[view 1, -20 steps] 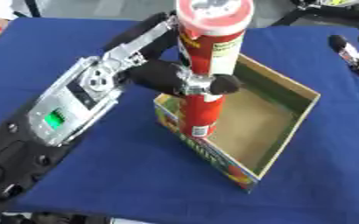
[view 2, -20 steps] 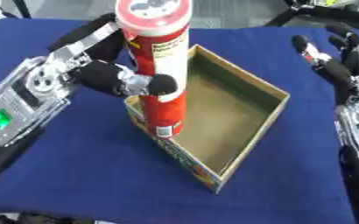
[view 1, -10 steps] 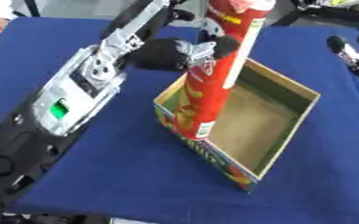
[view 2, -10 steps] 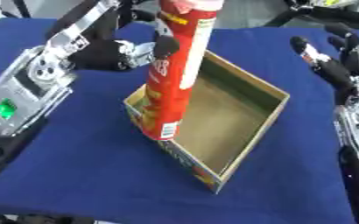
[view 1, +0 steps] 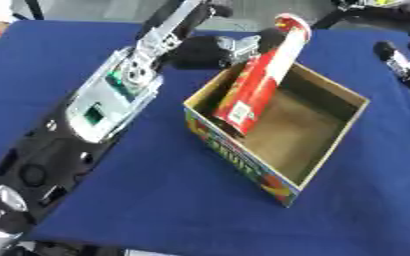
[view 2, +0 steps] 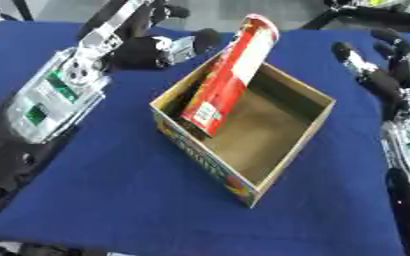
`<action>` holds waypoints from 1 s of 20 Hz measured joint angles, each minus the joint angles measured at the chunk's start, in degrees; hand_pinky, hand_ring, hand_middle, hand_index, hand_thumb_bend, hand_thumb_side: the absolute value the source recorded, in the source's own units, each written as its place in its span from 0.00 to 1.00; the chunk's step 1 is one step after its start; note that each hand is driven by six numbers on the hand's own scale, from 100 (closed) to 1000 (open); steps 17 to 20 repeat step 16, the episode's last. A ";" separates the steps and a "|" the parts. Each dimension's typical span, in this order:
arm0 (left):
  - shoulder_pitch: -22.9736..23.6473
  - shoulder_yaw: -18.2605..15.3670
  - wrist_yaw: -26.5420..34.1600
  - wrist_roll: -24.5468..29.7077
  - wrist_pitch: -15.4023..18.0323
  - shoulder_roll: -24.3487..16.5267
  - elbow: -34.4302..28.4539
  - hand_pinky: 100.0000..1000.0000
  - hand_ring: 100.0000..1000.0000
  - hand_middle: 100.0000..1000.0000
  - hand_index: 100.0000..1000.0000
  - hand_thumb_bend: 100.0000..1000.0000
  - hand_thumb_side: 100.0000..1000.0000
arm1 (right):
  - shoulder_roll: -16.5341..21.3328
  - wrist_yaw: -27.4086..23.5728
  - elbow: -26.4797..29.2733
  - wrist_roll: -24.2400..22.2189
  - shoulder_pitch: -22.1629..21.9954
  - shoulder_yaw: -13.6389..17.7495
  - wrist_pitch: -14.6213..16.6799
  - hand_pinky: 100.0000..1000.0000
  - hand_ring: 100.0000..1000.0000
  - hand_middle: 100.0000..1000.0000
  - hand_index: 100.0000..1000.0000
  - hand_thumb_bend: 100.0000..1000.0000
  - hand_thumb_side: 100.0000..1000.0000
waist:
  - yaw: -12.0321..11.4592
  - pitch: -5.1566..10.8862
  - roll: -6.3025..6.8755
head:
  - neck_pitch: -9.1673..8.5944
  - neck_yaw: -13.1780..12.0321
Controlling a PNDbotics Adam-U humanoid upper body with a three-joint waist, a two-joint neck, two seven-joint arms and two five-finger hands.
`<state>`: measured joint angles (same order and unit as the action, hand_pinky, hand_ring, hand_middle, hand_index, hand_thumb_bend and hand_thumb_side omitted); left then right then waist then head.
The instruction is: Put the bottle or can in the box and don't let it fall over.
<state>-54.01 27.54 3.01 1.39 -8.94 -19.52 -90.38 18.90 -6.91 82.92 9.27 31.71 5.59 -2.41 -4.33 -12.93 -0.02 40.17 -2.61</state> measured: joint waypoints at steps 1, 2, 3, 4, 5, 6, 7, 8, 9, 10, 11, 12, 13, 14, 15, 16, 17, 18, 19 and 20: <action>0.03 -0.16 0.01 -0.12 0.03 0.00 0.00 0.86 1.00 0.80 0.88 0.57 0.42 | 0.00 -0.01 0.00 0.00 -0.01 0.00 0.00 0.71 0.98 1.00 0.79 0.70 0.29 | -0.01 0.00 -0.01 | 0.00 0.01; 0.08 -0.29 0.05 -0.21 0.03 -0.01 0.00 0.86 1.00 0.80 0.87 0.56 0.42 | 0.00 -0.01 0.00 0.01 -0.01 0.00 0.01 0.71 0.98 1.00 0.79 0.70 0.29 | -0.05 0.00 -0.03 | 0.00 0.01; 0.17 -0.39 0.09 -0.31 -0.05 -0.02 -0.02 0.85 1.00 0.81 0.86 0.55 0.42 | 0.00 -0.02 0.00 0.02 -0.01 0.00 0.01 0.71 0.98 1.00 0.79 0.70 0.29 | -0.11 0.00 -0.04 | 0.00 0.03; 0.34 -0.60 0.20 -0.44 -0.19 -0.02 -0.06 0.85 1.00 0.81 0.85 0.53 0.45 | 0.00 -0.02 0.00 0.03 -0.02 0.00 0.02 0.71 0.98 1.00 0.79 0.71 0.29 | -0.20 0.00 -0.05 | 0.00 0.05; 0.59 -0.77 0.35 -0.59 -0.35 -0.05 -0.12 0.85 1.00 0.82 0.84 0.53 0.43 | -0.01 -0.02 0.00 0.04 -0.04 0.01 0.03 0.71 0.98 1.00 0.79 0.70 0.29 | -0.33 0.00 -0.05 | 0.01 0.08; 0.88 -1.03 0.66 -0.76 -0.56 -0.14 -0.39 0.85 1.00 0.83 0.84 0.52 0.44 | -0.01 -0.02 0.00 0.07 -0.06 0.01 0.05 0.71 0.98 1.00 0.79 0.70 0.29 | -0.43 0.01 -0.05 | 0.01 0.16; 1.22 -1.29 1.02 -0.91 -0.78 -0.22 -0.81 0.85 1.00 0.83 0.84 0.50 0.46 | -0.01 -0.02 0.00 0.09 -0.18 0.02 0.06 0.71 0.98 1.00 0.79 0.70 0.29 | -0.51 0.03 -0.06 | 0.03 0.21; 1.65 -1.60 1.43 -1.02 -1.05 -0.56 -1.46 0.85 1.00 0.84 0.84 0.48 0.47 | -0.01 -0.02 0.00 0.11 -0.31 0.03 0.06 0.71 0.98 1.00 0.79 0.70 0.30 | -0.64 0.04 -0.05 | 0.05 0.26; 2.19 -1.97 1.87 -1.07 -1.32 -1.14 -2.17 0.85 1.00 0.84 0.84 0.47 0.48 | -0.01 -0.02 0.00 0.15 -0.44 0.04 0.05 0.71 0.98 1.00 0.79 0.70 0.30 | -0.80 0.07 -0.03 | 0.07 0.34; 2.82 -2.44 2.34 -1.16 -1.60 -1.83 -2.97 0.85 1.00 0.84 0.84 0.47 0.48 | -0.01 -0.02 0.00 0.21 -0.47 0.06 0.03 0.71 0.98 1.00 0.79 0.70 0.30 | -0.92 0.14 -0.03 | 0.09 0.46; 3.48 -2.95 2.83 -1.26 -1.88 -2.60 -3.85 0.85 1.00 0.84 0.84 0.47 0.49 | -0.01 -0.02 0.00 0.27 -0.49 0.08 0.01 0.71 0.98 1.00 0.79 0.70 0.30 | -1.08 0.26 -0.03 | 0.11 0.56; 4.17 -3.55 3.34 -1.39 -2.16 -3.42 -4.70 0.85 1.00 0.84 0.84 0.47 0.49 | -0.01 -0.02 0.00 0.38 -0.50 0.11 0.00 0.71 0.98 1.00 0.79 0.70 0.30 | -1.22 0.41 -0.03 | 0.21 0.71; 4.85 -4.21 3.84 -1.59 -2.39 -4.27 -5.40 0.85 1.00 0.84 0.84 0.47 0.49 | 0.00 -0.02 0.00 0.49 -0.53 0.21 0.01 0.71 0.98 1.00 0.79 0.70 0.30 | -1.35 0.54 -0.03 | 0.43 0.82; 5.58 -4.92 4.31 -1.86 -2.65 -5.13 -5.95 0.85 1.00 0.84 0.84 0.47 0.49 | 0.00 -0.02 0.00 0.57 -0.61 0.36 0.05 0.71 0.98 1.00 0.79 0.70 0.30 | -1.47 0.64 -0.03 | 0.63 1.02; 6.29 -5.60 4.74 -2.19 -2.90 -5.98 -6.39 0.85 1.00 0.84 0.84 0.46 0.49 | 0.01 -0.02 0.01 0.63 -0.78 0.41 0.10 0.71 0.98 1.00 0.79 0.70 0.31 | -1.60 0.75 -0.02 | 0.83 1.20; 7.09 -6.32 5.20 -2.63 -3.13 -6.76 -6.64 0.85 1.00 0.84 0.84 0.46 0.49 | 0.01 -0.01 0.01 0.67 -0.95 0.42 0.11 0.71 0.98 1.00 0.79 0.70 0.31 | -1.74 0.91 -0.01 | 1.06 1.32; 7.09 -6.32 5.20 -2.63 -3.13 -6.76 -6.64 0.85 1.00 0.84 0.84 0.46 0.49 | 0.01 -0.01 0.01 0.67 -0.95 0.42 0.11 0.71 0.98 1.00 0.79 0.70 0.31 | -1.74 0.91 -0.01 | 1.06 1.32; 7.09 -6.32 5.20 -2.63 -3.13 -6.76 -6.64 0.85 1.00 0.84 0.84 0.46 0.49 | 0.01 -0.01 0.01 0.67 -0.95 0.42 0.11 0.71 0.98 1.00 0.79 0.70 0.31 | -1.74 0.91 -0.01 | 1.06 1.32; 7.09 -6.32 5.20 -2.63 -3.13 -6.76 -6.64 0.85 1.00 0.84 0.84 0.46 0.49 | 0.01 -0.01 0.01 0.67 -0.95 0.42 0.11 0.71 0.98 1.00 0.79 0.70 0.31 | -1.74 0.91 -0.01 | 1.06 1.32; 7.09 -6.32 5.20 -2.63 -3.13 -6.76 -6.64 0.85 1.00 0.84 0.84 0.46 0.49 | 0.01 -0.01 0.01 0.67 -0.95 0.42 0.11 0.71 0.98 1.00 0.79 0.70 0.31 | -1.74 0.91 -0.01 | 1.06 1.32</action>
